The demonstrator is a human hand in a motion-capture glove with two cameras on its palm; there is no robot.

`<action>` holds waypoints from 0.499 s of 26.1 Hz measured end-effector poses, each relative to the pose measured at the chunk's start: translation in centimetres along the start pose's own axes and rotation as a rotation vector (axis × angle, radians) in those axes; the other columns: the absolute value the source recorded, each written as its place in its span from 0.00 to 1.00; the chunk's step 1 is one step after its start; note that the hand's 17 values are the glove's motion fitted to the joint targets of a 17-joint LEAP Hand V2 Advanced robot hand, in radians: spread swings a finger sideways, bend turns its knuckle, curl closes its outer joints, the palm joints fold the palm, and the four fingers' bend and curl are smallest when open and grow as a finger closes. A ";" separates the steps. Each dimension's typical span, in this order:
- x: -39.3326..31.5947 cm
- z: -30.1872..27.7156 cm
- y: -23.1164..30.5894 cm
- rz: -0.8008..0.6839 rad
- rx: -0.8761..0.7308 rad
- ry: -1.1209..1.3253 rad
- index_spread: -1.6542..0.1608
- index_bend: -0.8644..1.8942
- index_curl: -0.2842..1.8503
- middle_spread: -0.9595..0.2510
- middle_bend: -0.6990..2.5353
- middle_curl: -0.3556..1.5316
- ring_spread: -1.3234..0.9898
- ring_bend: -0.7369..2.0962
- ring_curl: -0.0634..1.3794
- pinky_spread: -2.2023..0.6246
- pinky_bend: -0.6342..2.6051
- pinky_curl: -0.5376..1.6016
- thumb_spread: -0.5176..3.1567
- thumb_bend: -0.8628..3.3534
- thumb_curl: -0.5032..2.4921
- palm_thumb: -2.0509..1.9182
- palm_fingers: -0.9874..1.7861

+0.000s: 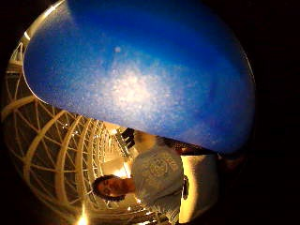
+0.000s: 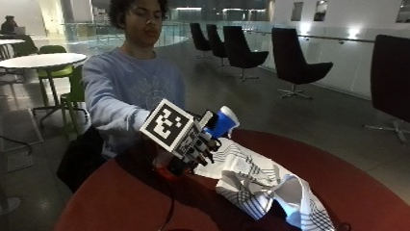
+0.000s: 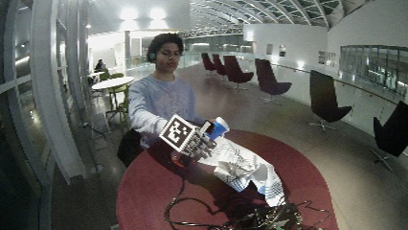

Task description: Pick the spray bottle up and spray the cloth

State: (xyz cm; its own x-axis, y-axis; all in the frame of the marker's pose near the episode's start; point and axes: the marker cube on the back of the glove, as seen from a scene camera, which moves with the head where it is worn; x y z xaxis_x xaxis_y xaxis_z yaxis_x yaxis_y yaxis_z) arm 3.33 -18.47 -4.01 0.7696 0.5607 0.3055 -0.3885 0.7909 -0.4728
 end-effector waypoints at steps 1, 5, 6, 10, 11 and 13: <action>0.0 0.0 0.0 0.004 0.000 0.000 0.79 0.36 0.28 0.74 0.32 0.43 0.54 0.43 0.31 0.78 0.28 0.43 0.37 0.20 0.36 0.75 0.76; 0.1 0.2 0.0 0.015 0.000 0.001 0.79 0.36 0.28 0.74 0.32 0.43 0.54 0.43 0.31 0.78 0.29 0.43 0.37 0.20 0.36 0.75 0.76; 0.1 0.3 0.0 0.016 -0.001 -0.001 0.79 0.36 0.28 0.74 0.32 0.43 0.54 0.43 0.32 0.78 0.29 0.43 0.37 0.20 0.36 0.75 0.76; 0.0 0.4 0.0 0.017 -0.005 -0.012 0.79 0.36 0.28 0.74 0.32 0.43 0.54 0.43 0.32 0.78 0.29 0.43 0.37 0.20 0.36 0.75 0.77; 0.0 0.4 -0.1 0.017 -0.004 -0.015 0.79 0.36 0.28 0.74 0.32 0.43 0.54 0.43 0.32 0.78 0.29 0.43 0.37 0.20 0.36 0.75 0.77; 0.0 0.4 -0.1 0.017 -0.004 -0.018 0.79 0.36 0.28 0.74 0.32 0.43 0.54 0.43 0.31 0.78 0.29 0.43 0.37 0.20 0.36 0.75 0.77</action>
State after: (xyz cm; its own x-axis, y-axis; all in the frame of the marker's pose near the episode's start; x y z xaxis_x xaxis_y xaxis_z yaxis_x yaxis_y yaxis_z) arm 3.12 -18.45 -3.66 0.7534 0.5788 0.3122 -0.4000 0.7801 -0.4811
